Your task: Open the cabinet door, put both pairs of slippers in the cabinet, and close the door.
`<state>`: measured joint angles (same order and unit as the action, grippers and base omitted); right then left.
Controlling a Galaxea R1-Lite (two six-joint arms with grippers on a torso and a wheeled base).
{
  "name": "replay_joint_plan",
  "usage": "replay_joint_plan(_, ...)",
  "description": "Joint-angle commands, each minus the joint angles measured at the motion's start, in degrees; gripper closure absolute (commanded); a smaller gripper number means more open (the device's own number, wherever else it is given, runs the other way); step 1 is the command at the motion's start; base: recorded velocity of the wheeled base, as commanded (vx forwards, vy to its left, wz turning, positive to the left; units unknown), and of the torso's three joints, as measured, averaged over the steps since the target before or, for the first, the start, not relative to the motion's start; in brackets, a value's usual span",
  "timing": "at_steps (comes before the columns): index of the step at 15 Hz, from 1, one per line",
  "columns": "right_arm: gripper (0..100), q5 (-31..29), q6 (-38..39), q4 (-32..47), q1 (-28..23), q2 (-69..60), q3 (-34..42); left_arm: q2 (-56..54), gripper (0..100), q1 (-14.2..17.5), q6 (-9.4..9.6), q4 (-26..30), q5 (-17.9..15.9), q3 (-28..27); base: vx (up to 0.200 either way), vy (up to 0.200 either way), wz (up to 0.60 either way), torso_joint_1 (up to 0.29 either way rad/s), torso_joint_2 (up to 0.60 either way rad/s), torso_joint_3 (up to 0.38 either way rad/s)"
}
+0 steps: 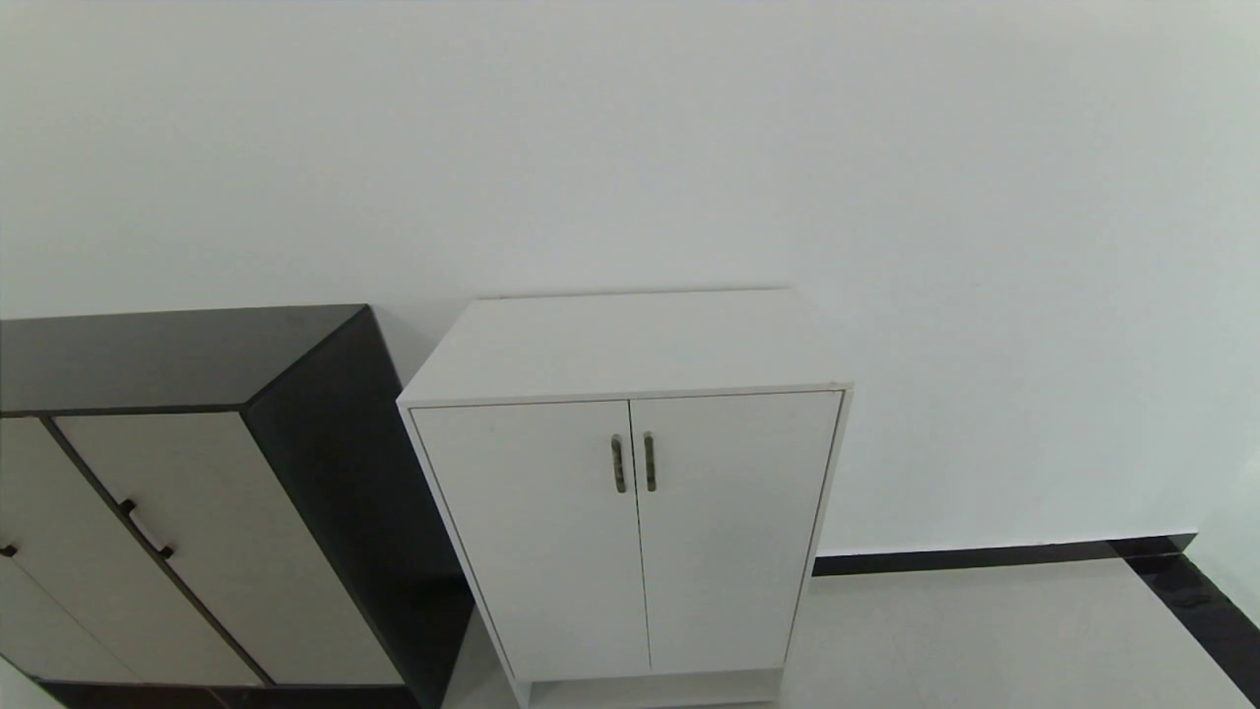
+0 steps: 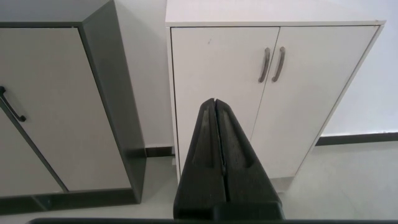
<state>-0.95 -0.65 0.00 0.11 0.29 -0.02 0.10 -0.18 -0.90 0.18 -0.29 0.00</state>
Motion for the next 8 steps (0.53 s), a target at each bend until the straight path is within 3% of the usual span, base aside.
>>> replay_joint_plan(1,100,0.1,0.0,0.1,0.0,-0.3,0.0,0.0,100,0.0,0.02,0.0,0.0,0.0,0.0,0.0,0.0,0.0,0.0,0.0)
replay_joint_plan(8,100,0.2,1.1,0.0,0.0,-0.3,0.0,0.0,100,0.0,0.02,0.0,0.0,0.0,0.0,0.0,0.0,0.0,0.0,0.0)
